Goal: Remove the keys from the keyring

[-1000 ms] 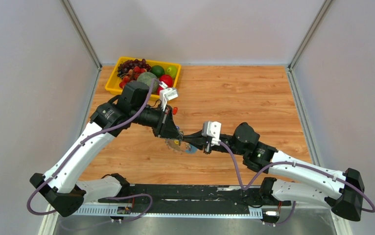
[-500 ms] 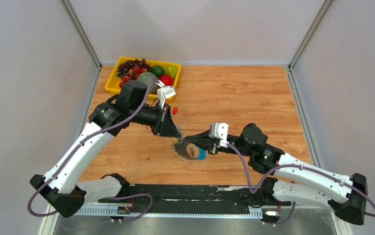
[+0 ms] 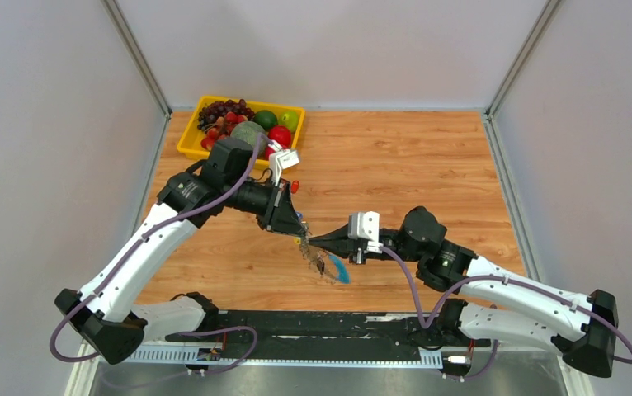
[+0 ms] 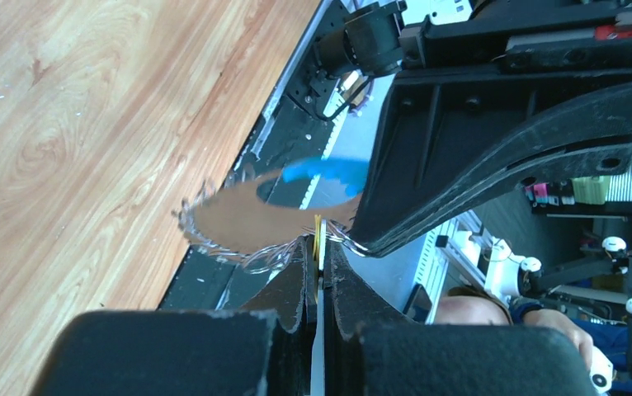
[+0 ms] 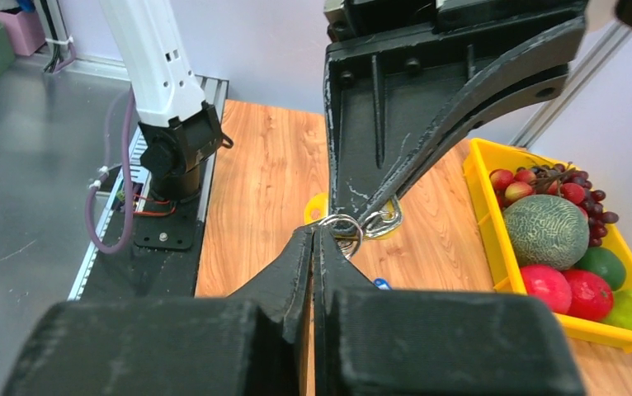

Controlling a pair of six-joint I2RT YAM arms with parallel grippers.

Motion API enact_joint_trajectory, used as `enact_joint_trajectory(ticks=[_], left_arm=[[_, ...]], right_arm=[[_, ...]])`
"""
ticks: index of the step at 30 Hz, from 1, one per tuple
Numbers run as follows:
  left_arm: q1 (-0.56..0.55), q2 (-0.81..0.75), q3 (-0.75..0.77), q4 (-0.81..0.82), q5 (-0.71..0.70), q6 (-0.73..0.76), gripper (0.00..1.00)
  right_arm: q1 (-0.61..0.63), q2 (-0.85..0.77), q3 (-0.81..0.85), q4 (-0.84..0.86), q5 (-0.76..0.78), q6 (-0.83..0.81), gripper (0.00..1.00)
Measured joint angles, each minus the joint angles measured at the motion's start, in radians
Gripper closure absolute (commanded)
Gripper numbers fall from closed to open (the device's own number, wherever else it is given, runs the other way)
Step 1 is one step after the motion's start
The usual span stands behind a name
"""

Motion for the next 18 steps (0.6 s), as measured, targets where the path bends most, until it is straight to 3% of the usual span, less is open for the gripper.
enact_joint_trajectory(ticks=[2,4,18], left_arm=[[0.001,0.002,0.000,0.005,0.008,-0.002,1.00],[0.004,0.002,0.000,0.011,0.010,0.000,1.00],[0.009,-0.016,0.003,0.012,-0.002,0.037,1.00]], right_arm=[[0.000,0.017,0.005,-0.007,-0.009,-0.003,0.77],[0.001,0.026,0.008,-0.013,-0.022,-0.003,0.73],[0.003,0.011,0.008,-0.020,0.022,0.001,0.68]])
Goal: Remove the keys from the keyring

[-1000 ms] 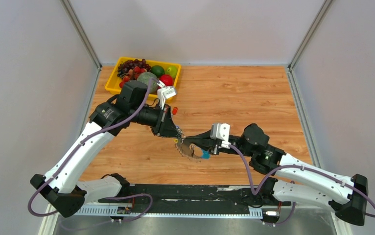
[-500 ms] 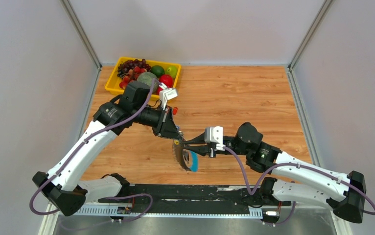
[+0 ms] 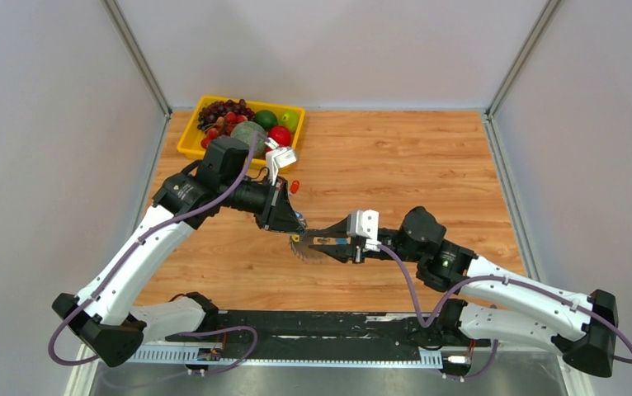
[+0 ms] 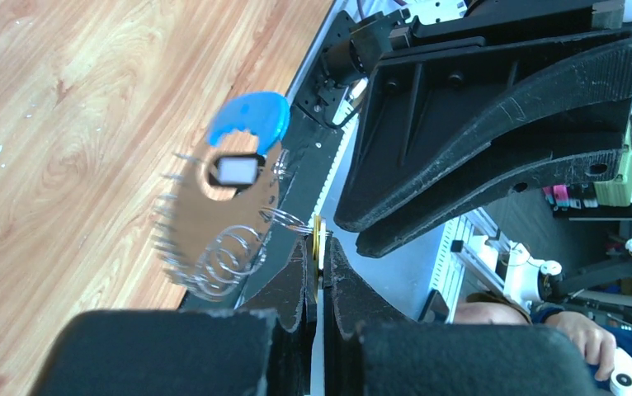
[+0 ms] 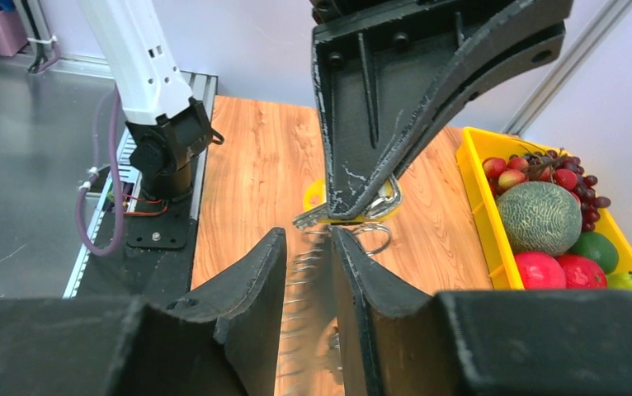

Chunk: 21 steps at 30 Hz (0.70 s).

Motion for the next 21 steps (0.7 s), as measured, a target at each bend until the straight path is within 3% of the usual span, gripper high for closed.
enact_joint_trajectory(ticks=[21], left_arm=[[-0.023,0.000,0.001,0.000,0.015,0.007,1.00]], right_arm=[[-0.008,0.056,0.023,0.000,0.067,0.047,0.67]])
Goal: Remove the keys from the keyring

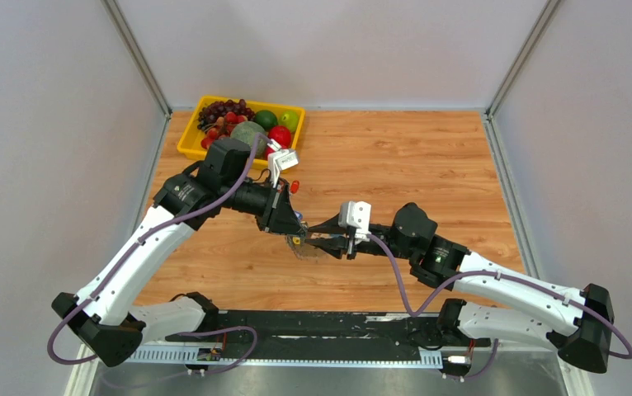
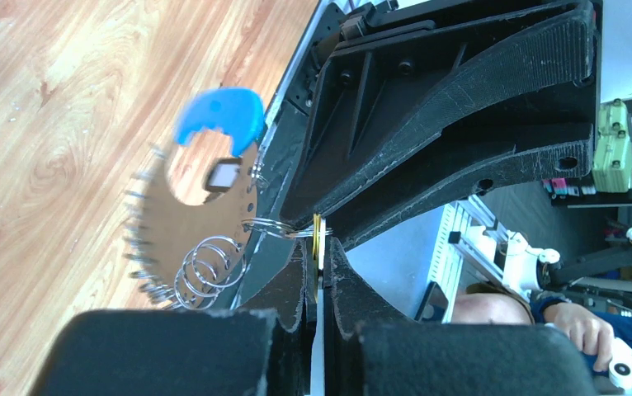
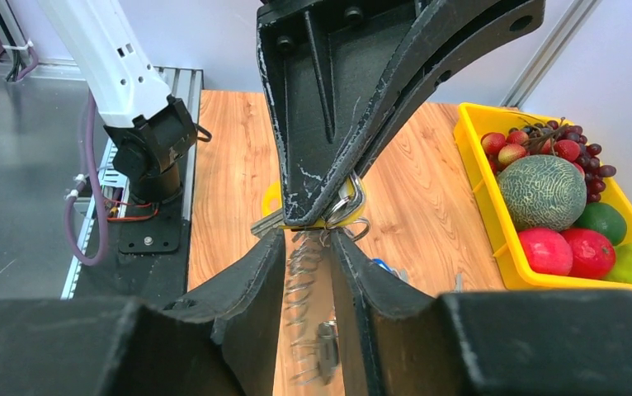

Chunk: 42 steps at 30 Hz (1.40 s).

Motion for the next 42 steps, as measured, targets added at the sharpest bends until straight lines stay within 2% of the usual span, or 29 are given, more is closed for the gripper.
enact_joint_trajectory(ticks=[29,37,42], left_arm=[[-0.010,-0.018,0.021,0.004,0.002,0.003,1.00],[-0.010,-0.019,0.021,0.013,0.015,-0.001,1.00],[-0.009,-0.019,0.021,0.015,0.016,-0.001,1.00]], right_arm=[[-0.005,0.003,0.003,0.027,0.013,0.006,0.70],[-0.005,0.003,0.002,0.039,-0.004,0.013,0.80],[-0.005,0.008,0.002,0.047,-0.008,0.015,0.79]])
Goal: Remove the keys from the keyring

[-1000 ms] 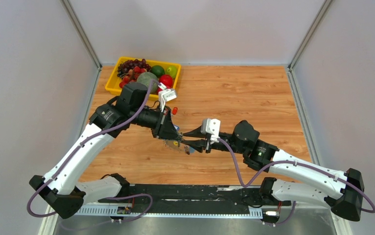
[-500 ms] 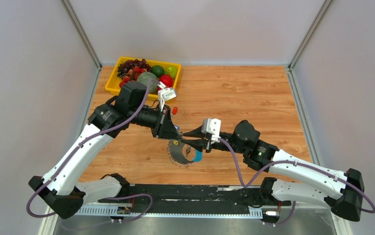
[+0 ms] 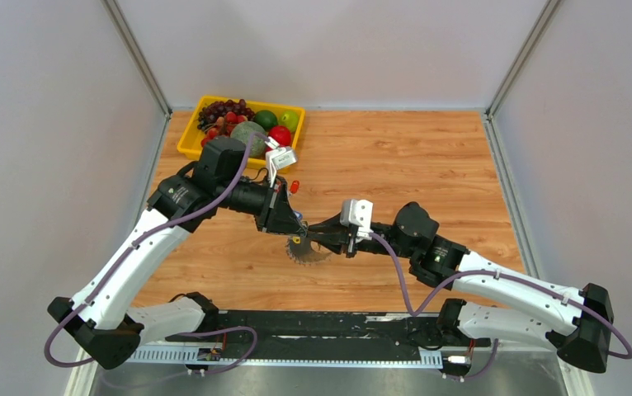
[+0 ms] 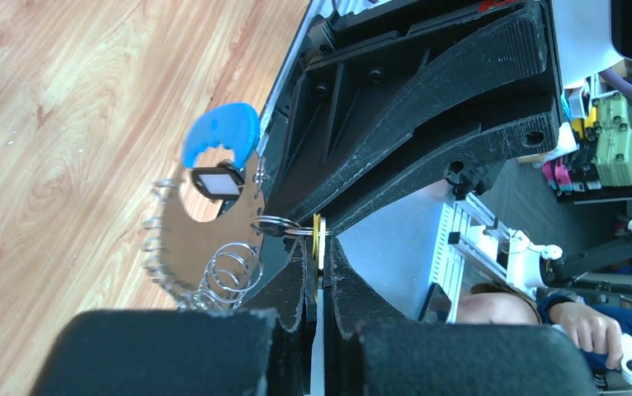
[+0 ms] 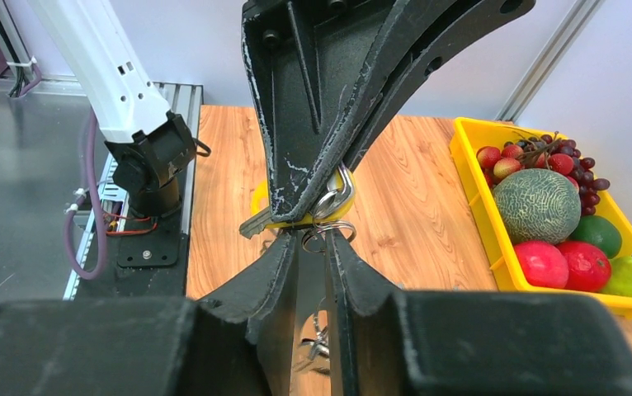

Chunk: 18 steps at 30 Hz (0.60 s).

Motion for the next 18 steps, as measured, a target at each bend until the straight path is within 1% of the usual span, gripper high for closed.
enact_joint_trajectory(ticks=[2,4,8,18], left_arm=[[0.000,-0.001,0.000,0.000,0.000,0.000,1.00],[0.000,-0.003,0.000,0.000,0.000,0.000,1.00],[0.000,-0.005,0.000,0.003,-0.001,0.000,1.00],[0.003,-0.006,0.000,0.005,-0.010,-0.023,1.00]], right_arm=[[0.000,0.001,0.000,0.002,0.000,0.001,0.79],[0.000,0.001,0.000,0.005,0.000,0.004,0.82],[0.000,0.001,-0.002,0.009,-0.002,0.008,0.99],[0.000,-0.003,-0.016,0.028,-0.022,-0.021,1.00]])
